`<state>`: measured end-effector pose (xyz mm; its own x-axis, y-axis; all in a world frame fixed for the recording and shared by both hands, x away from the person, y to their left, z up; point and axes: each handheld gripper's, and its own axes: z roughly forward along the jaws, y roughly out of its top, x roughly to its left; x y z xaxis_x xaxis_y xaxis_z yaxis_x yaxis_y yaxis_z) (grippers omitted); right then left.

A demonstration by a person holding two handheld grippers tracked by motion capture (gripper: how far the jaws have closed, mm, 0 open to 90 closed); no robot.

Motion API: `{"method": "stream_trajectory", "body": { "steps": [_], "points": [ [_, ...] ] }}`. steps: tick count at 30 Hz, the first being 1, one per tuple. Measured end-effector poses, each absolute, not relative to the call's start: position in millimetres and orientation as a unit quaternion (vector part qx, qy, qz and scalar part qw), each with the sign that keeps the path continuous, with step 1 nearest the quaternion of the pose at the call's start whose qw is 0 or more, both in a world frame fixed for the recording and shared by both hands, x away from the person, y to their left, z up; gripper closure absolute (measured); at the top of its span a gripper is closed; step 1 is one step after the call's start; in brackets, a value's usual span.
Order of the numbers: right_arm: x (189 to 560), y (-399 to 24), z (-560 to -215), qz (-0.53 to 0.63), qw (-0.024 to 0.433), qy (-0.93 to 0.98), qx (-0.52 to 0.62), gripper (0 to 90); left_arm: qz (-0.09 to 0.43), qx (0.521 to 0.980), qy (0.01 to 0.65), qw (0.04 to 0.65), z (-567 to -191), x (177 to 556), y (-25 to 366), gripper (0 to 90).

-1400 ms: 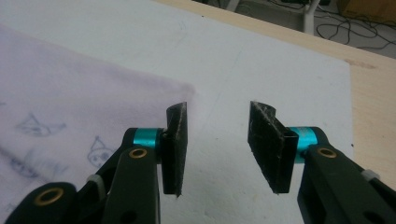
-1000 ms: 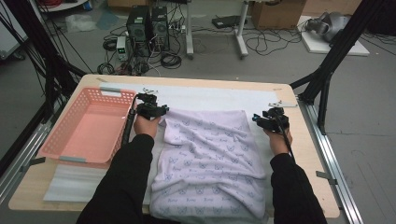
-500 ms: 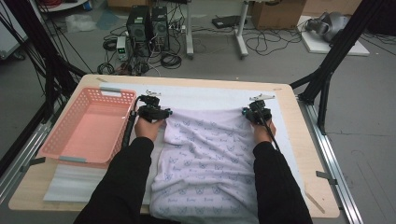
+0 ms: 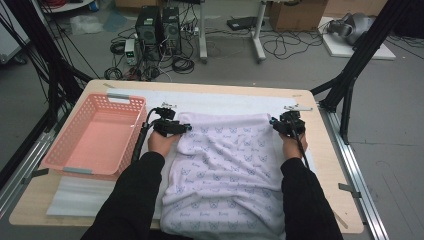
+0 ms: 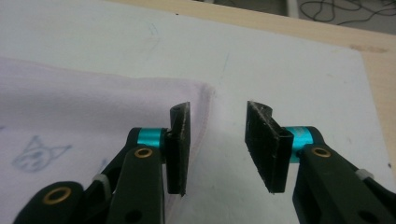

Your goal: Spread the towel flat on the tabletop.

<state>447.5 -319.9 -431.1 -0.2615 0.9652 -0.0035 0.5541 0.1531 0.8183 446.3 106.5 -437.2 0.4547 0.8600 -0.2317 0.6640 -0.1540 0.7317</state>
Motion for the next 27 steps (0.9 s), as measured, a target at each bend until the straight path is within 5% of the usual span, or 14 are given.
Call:
{"method": "stream_trajectory", "body": {
  "steps": [4, 5, 7, 11, 16, 20, 27],
  "points": [
    [432.0, -326.3, -428.8, 0.381, 0.271, 0.707, 0.53, 58.4, 0.139, 0.779, 0.483, 0.374, -439.3, 442.1, 97.1, 57.8],
    [427.6, -326.9, -428.7, 0.383, 0.268, 0.71, 0.527, 57.7, 0.149, 0.785, 0.477, 0.366, -439.0, 441.3, 95.8, 73.6],
    [421.0, -326.9, -428.6, 0.385, 0.263, 0.714, 0.523, 57.8, 0.159, 0.789, 0.473, 0.358, -438.5, 441.5, 95.1, 83.8],
    [414.4, -323.7, -428.7, 0.386, 0.224, 0.73, 0.518, 57.1, 0.223, 0.774, 0.489, 0.336, -437.6, 445.5, 104.1, 85.2],
    [394.0, -309.5, -428.8, 0.398, 0.207, 0.757, 0.476, 55.6, 0.24, 0.746, 0.507, 0.36, -437.2, 450.1, 115.2, 82.5],
    [383.7, -305.9, -437.2, 0.389, 0.189, 0.767, 0.474, 54.6, 0.208, 0.731, 0.525, 0.382, -435.1, 449.9, 118.4, 51.3],
    [368.9, -305.0, -442.5, 0.383, 0.188, 0.77, 0.475, 52.8, 0.171, 0.736, 0.496, 0.429, -426.0, 428.9, 122.5, 47.0]
  ]
}}
